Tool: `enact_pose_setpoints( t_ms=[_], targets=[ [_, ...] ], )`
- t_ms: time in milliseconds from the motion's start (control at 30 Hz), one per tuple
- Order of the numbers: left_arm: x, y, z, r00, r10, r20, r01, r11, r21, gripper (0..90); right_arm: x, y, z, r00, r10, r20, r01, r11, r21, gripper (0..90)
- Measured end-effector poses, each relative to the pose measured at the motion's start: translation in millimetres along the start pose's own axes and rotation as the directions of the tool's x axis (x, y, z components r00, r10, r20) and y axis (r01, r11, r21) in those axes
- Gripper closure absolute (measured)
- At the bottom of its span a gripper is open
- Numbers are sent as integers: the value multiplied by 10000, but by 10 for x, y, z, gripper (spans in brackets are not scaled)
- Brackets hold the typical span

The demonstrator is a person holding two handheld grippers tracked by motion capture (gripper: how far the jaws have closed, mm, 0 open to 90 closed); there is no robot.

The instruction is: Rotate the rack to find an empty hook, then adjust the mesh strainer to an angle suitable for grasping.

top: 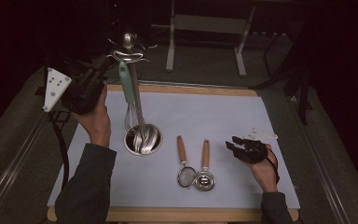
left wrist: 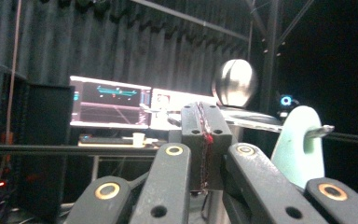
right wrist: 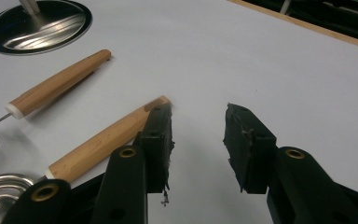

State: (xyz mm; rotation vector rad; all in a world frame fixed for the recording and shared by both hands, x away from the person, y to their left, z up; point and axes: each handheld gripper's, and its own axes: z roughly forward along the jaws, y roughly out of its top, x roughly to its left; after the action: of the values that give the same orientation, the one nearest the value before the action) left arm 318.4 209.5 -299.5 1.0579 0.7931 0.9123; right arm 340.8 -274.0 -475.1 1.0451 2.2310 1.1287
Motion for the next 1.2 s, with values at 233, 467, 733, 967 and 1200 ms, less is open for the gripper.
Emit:
enact_pose_setpoints(
  t_ms=[233,467,733,967,1200],
  targets=[
    [58,21,96,9998,-46,-204,51,9996,261,900,-5,-2,-5,10000,41,9,-41,10000,-11,609],
    [90,34,163,9997,14,-259,-1,9988,498,900,-2,-5,2,10000,38,-25,-38,10000,-14,609],
    [100,55,59,9998,185,-123,-179,9989,443,900,-23,-9,-14,9999,116,1,-116,9999,-40,607],
    [175,31,-122,9977,664,-143,-649,9940,883,881,-31,-20,-7,9998,193,-17,-193,9998,-7,605],
    [313,-111,-256,9984,491,-277,-439,9854,1642,826,8,-7,8,9999,90,-116,-90,9999,74,604]
  ],
)
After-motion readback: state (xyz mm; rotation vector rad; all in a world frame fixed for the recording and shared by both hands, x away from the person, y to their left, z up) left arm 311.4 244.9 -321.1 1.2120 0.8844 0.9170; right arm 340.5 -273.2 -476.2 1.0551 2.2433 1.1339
